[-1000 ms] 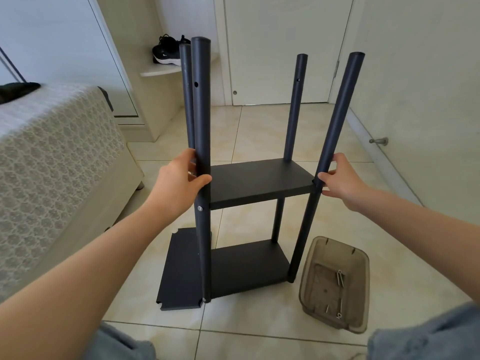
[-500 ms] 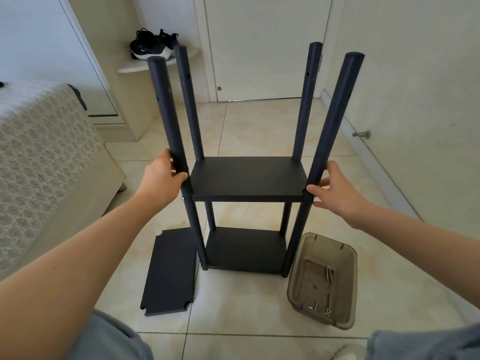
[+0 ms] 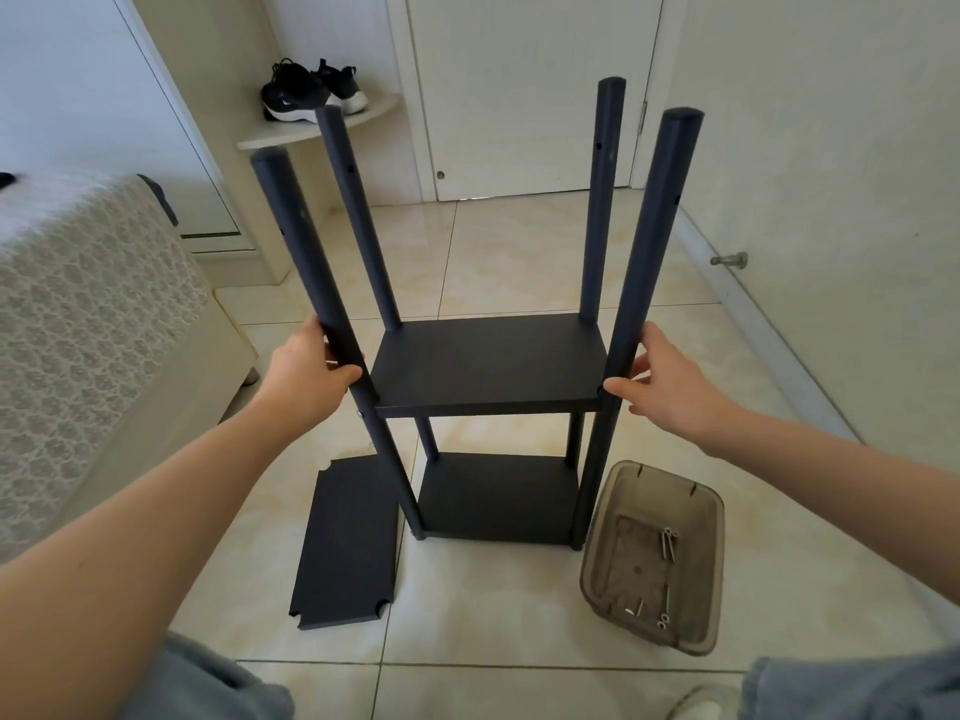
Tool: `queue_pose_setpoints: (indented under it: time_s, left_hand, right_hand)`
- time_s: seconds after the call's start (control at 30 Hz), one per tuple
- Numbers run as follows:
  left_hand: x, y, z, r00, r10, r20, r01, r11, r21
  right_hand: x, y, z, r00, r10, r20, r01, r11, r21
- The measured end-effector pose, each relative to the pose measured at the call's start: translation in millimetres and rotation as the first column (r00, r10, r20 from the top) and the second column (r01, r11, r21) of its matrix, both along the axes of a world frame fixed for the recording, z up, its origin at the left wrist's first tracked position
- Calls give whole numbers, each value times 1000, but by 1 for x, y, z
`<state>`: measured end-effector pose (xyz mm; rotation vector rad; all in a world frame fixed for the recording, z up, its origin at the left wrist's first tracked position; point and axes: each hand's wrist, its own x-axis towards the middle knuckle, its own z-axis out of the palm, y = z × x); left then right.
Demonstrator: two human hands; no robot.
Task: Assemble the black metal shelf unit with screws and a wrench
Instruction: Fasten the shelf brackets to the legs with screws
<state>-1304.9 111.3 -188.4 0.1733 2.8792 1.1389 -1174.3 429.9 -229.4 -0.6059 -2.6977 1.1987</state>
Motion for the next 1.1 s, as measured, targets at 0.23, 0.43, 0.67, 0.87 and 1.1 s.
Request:
queue_pose_setpoints:
  time_s: [0.23, 0.43, 0.67, 0.87, 1.1]
  left_hand:
    - [7, -10, 7, 992, 121, 30, -122, 992, 18]
    - [17, -5, 11, 987, 156, 44, -156, 988, -19]
    - [37, 11, 11, 978, 65, 199, -25, 980, -200]
    - [56, 54, -1, 966, -258, 15, 245, 893, -378]
    - [62, 115, -42, 665, -735, -133, 581, 620, -527]
  right_hand:
    - [0, -6, 7, 989, 122, 88, -130, 988, 86]
    - [-7, 1, 14, 975, 145, 167, -161, 983, 88]
    - [-12, 7, 23, 953, 179, 243, -193, 980, 36]
    - [-12, 16, 33, 927, 258, 273, -242, 966, -90]
    - [-4, 24, 42, 940, 315, 129, -303, 947, -103]
